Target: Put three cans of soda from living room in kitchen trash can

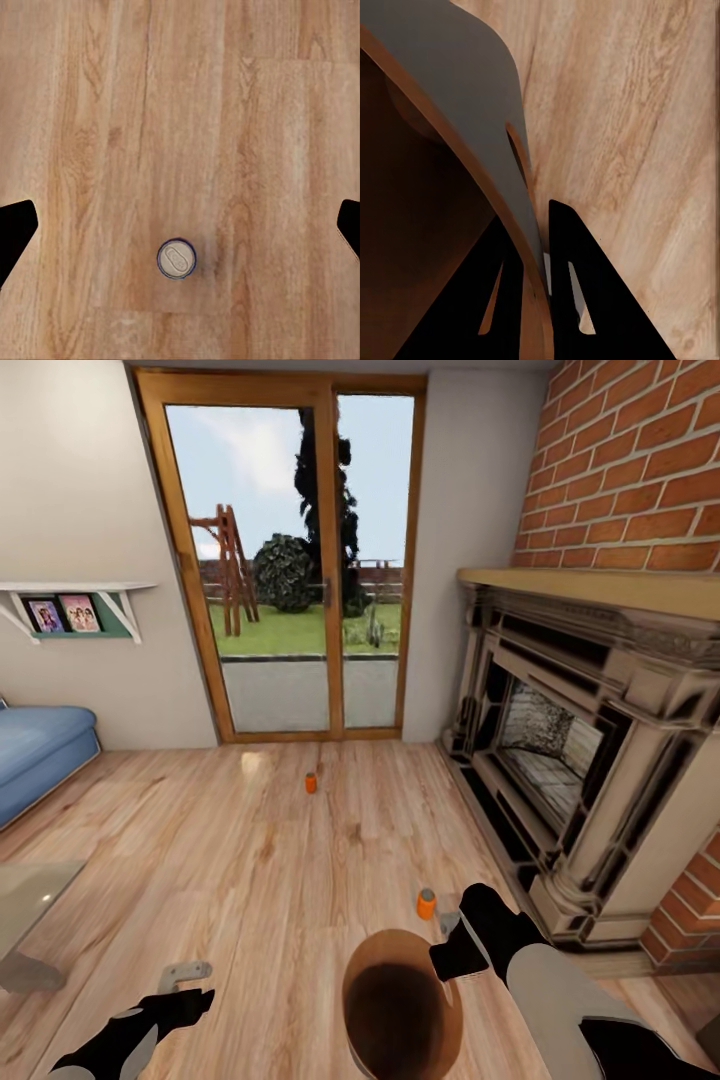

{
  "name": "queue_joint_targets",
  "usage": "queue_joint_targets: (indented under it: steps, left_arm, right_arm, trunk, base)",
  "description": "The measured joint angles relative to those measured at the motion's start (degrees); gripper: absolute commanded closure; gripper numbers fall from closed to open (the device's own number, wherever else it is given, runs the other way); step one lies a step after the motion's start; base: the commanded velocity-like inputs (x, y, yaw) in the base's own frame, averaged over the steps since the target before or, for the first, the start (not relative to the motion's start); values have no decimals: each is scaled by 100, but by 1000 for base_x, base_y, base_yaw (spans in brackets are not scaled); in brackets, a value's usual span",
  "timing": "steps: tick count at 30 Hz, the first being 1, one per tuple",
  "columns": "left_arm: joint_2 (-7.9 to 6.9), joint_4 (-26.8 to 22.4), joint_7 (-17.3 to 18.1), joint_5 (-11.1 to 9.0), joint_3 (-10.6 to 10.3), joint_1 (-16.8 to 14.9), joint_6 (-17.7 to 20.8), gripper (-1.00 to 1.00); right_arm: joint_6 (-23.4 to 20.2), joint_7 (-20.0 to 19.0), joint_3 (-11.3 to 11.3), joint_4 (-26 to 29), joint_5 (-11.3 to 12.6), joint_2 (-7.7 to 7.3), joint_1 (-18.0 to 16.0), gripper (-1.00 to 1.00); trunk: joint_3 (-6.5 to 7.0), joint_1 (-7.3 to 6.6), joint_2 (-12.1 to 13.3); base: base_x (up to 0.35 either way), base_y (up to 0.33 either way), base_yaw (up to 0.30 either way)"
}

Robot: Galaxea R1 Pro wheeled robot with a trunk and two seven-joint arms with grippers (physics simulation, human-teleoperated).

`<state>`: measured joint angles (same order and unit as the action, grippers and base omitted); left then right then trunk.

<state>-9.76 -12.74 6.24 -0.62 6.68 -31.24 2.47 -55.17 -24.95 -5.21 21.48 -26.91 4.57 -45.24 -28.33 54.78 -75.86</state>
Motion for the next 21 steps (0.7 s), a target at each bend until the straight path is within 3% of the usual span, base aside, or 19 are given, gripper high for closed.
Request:
queue_joint_targets:
  steps: [12,21]
  left_arm:
    - [0,0,0,-8,0,0,0,-100]
    - [-2,-10,0,-17,5,2,-1,-100]
  right_arm:
    - [0,-1,-1,-3,6,30,3,100]
    - [-2,1,2,-5,11,80,7,100]
  trunk:
    - [0,0,0]
    - [0,0,0]
  base:
    - [321,0,0]
    - [62,0,0]
